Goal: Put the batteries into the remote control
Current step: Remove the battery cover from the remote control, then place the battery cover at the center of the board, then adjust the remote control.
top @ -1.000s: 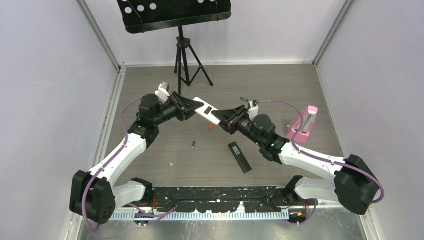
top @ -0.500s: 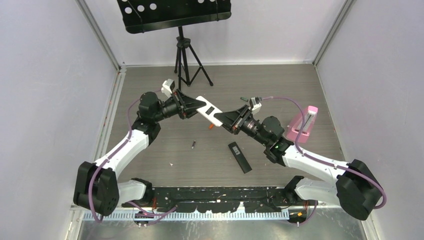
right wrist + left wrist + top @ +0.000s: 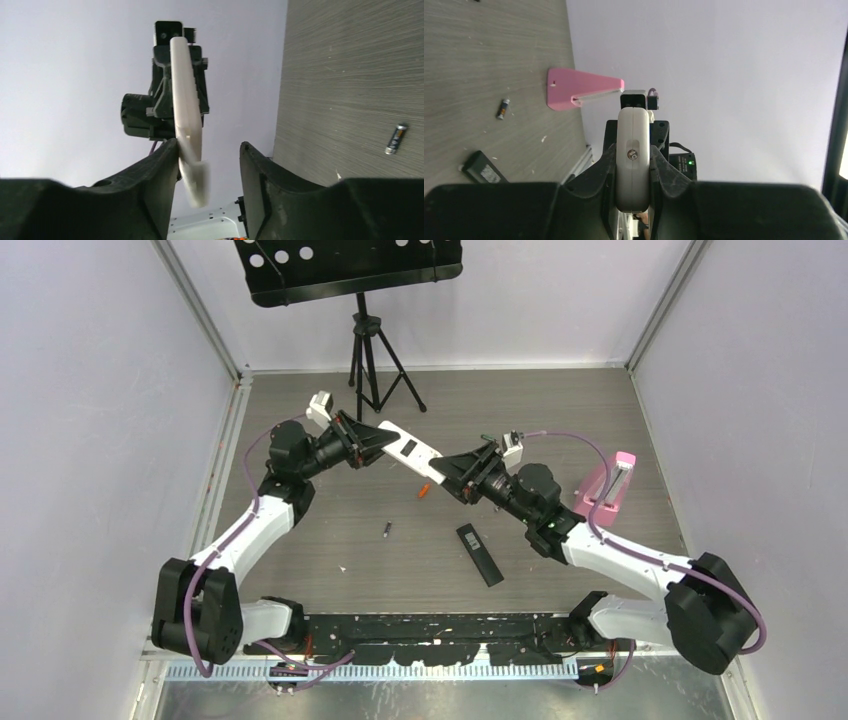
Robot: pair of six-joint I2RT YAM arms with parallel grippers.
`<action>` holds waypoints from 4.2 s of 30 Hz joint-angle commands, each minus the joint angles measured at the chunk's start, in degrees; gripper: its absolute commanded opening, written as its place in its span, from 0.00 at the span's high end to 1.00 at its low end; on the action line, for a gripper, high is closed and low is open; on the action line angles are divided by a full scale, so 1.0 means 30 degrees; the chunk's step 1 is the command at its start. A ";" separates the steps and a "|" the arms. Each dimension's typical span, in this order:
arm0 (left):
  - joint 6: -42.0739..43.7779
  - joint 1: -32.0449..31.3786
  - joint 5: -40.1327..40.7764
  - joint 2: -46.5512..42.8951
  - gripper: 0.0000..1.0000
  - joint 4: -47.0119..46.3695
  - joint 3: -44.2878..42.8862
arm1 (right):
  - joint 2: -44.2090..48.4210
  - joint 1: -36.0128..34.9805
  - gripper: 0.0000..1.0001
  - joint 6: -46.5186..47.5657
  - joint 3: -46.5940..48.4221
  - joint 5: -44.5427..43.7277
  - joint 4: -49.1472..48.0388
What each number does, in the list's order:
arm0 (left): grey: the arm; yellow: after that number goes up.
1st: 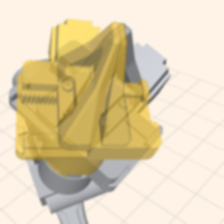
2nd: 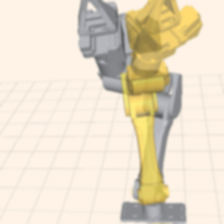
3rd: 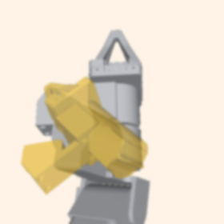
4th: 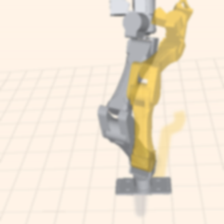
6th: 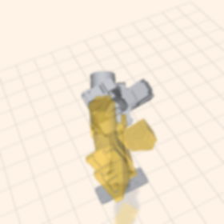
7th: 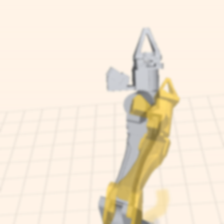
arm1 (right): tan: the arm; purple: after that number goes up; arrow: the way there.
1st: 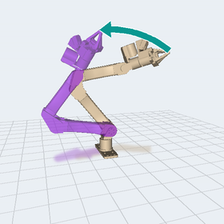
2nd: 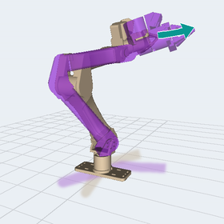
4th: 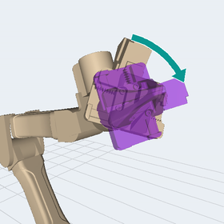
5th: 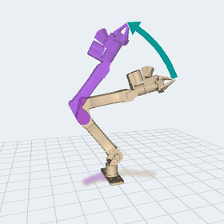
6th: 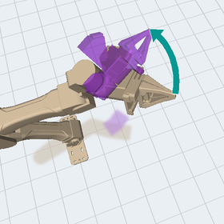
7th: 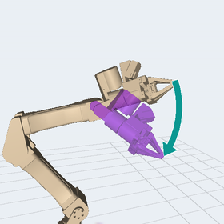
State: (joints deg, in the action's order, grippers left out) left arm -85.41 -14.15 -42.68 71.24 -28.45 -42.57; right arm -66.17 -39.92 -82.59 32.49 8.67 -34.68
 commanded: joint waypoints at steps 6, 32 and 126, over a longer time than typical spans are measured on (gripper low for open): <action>0.2681 0.0001 0.0634 0.0223 1.00 -0.0038 0.0167 | -0.1451 0.0316 0.45 -0.0911 0.0647 -0.0978 -0.0030; 1.1348 0.0001 0.6091 0.1615 1.00 0.7396 0.0624 | -0.4176 0.1171 1.00 0.1235 0.0937 0.1373 0.3526; 1.5117 0.0617 0.7183 -0.7614 1.00 1.3593 -0.1008 | 0.0186 -0.1305 0.27 0.7662 0.5207 -0.3100 0.9176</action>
State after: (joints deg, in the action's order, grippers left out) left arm -57.54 -12.93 -46.87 53.17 -8.38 -40.86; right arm -67.02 -44.16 -61.17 44.27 11.86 -22.22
